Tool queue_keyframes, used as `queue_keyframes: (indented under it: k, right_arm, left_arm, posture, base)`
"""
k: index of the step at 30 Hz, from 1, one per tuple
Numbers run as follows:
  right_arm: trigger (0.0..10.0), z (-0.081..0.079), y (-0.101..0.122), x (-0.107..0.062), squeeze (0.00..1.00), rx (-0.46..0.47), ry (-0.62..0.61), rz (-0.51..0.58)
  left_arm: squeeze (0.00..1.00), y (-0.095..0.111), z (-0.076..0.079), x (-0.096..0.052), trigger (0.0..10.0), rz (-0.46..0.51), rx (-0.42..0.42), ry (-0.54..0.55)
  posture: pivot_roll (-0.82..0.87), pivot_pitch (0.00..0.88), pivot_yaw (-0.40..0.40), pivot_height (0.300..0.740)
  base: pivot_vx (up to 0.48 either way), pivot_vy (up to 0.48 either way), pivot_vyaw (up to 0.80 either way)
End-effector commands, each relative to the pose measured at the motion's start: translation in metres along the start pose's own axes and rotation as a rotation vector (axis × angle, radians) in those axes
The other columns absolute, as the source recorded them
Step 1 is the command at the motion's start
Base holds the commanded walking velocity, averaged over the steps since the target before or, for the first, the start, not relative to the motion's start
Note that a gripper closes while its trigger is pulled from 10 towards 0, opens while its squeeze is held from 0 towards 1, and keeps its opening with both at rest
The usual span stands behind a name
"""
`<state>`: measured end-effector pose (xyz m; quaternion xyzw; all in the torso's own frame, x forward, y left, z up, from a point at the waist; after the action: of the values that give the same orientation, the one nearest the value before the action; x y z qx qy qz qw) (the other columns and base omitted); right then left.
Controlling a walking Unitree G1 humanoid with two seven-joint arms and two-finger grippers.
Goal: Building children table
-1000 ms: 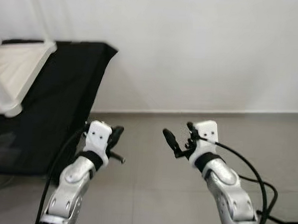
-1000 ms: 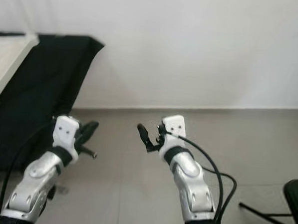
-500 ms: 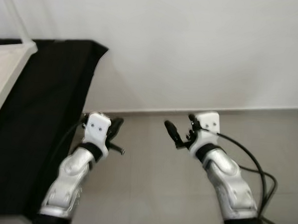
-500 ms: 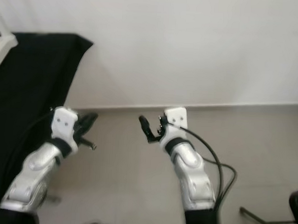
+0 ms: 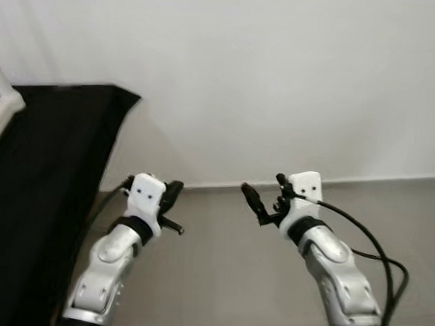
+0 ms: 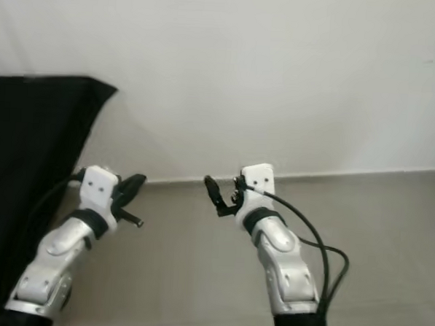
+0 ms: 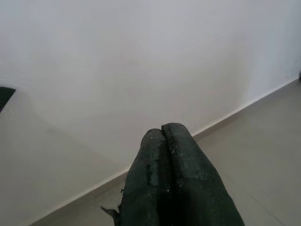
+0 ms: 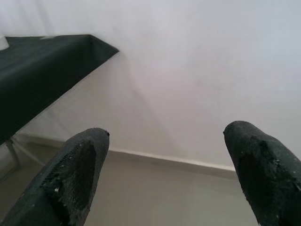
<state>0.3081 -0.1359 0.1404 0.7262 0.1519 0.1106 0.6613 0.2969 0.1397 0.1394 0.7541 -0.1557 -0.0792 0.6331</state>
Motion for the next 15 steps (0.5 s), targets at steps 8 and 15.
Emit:
queue_keyframes:
  k: [8,15]
  right_arm:
    - [10.0,-0.0066,0.0011,0.0004,0.00,-0.002,0.050,0.007]
    - [10.0,-0.0099,0.0027,-0.0001,0.00,-0.007,0.080,0.018]
  left_arm:
    - [0.00,0.0007,-0.0015,0.0001,10.0,0.002,0.013,0.004]
    - [0.00,0.0011,-0.0017,0.0003,10.0,0.004,0.014,0.004]
  posture:
    - [0.01,0.110,-0.002,0.740]
    - [0.01,0.110,-0.003,0.740]
  base:
    - [0.400,0.000,0.00]
    - [0.399,0.000,0.34]
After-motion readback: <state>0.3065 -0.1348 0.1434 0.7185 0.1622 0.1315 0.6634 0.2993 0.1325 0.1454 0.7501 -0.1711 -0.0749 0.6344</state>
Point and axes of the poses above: a point about 5 cm out from each wrist's last joint towards the gripper, its own x axis pointing out of the wrist towards the gripper, its own y axis along the axis of the wrist's last joint, z = x × y, the point moved 1 cm from there along x, pointing out of the wrist towards the gripper, and after that the axes turned 4 degrees about x, right-handed, at the moved point
